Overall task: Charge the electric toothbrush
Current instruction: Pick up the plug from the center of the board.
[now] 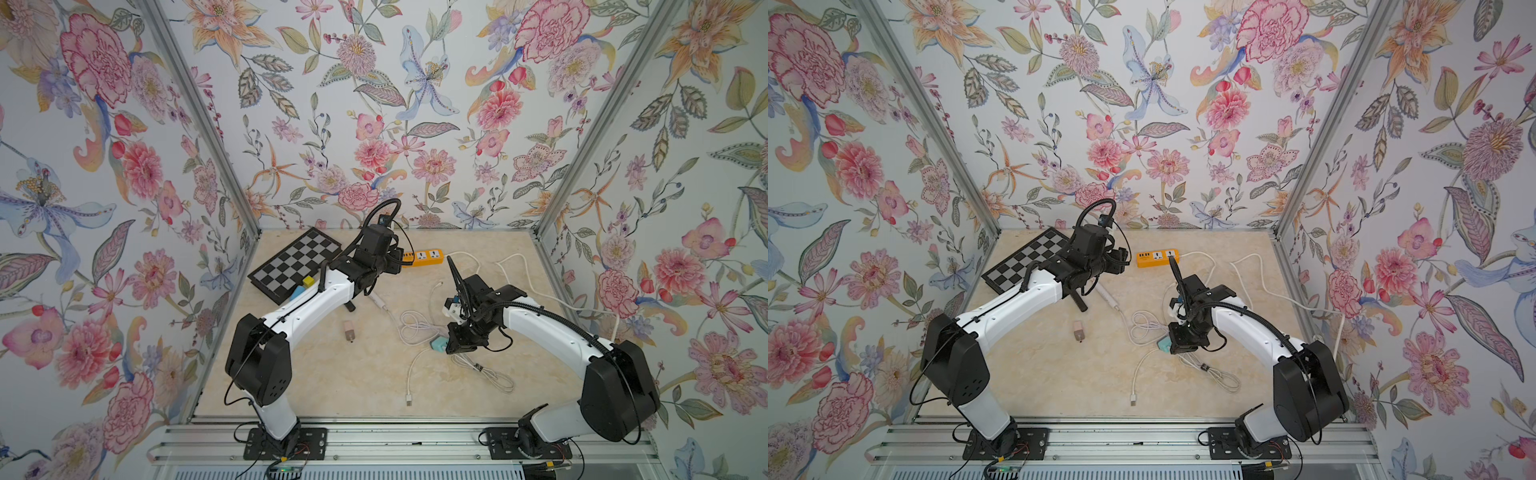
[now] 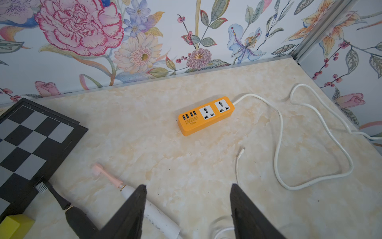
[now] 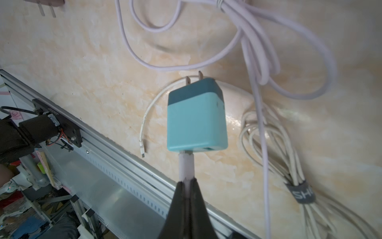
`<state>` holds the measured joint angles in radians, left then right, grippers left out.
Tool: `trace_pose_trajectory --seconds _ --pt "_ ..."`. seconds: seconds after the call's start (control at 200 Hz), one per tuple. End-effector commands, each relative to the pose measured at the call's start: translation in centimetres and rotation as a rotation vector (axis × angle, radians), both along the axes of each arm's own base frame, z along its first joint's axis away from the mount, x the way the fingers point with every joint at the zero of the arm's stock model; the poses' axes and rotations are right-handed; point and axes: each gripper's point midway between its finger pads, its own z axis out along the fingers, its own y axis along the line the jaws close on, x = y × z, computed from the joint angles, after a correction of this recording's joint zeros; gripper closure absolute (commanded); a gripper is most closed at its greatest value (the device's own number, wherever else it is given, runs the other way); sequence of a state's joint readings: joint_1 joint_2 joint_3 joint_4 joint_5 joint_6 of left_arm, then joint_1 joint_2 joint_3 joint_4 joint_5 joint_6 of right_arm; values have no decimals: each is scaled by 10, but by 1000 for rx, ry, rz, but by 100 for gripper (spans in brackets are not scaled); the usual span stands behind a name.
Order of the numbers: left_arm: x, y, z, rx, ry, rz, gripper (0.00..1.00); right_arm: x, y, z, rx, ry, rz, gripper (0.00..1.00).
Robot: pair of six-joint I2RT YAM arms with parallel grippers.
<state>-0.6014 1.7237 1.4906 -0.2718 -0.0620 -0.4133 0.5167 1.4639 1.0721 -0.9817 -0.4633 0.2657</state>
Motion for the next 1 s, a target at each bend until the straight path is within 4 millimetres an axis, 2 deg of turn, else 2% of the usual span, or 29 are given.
trace_pose_trajectory --seconds 0.0,0.115,0.17,0.265,0.365,0.46,0.55,0.661,0.886,0.996 --pt "-3 -4 -5 16 -1 -91 36 -7 21 56 187 -6 44 100" --pt "-10 -19 -3 -77 2 -166 36 27 36 90 298 -112 0 100" --pt "-14 -24 -1 -154 16 -199 36 49 41 102 347 -188 -38 100" --pt "-22 -28 11 -408 64 -258 36 87 47 116 441 -307 -128 100" --pt "-30 -17 33 -702 93 -291 32 111 54 126 551 -372 -187 100" --pt "-37 -14 41 -879 129 -316 26 120 60 137 607 -424 -187 100" --pt "-38 -20 33 -909 184 -328 19 125 63 145 636 -453 -188 100" --pt "-44 -32 40 -949 188 -354 16 128 66 150 656 -460 -185 100" --pt "-53 -62 32 -864 225 -351 19 134 69 160 671 -505 -185 100" --pt "-52 -63 24 -856 244 -309 25 135 70 164 683 -515 -182 100"
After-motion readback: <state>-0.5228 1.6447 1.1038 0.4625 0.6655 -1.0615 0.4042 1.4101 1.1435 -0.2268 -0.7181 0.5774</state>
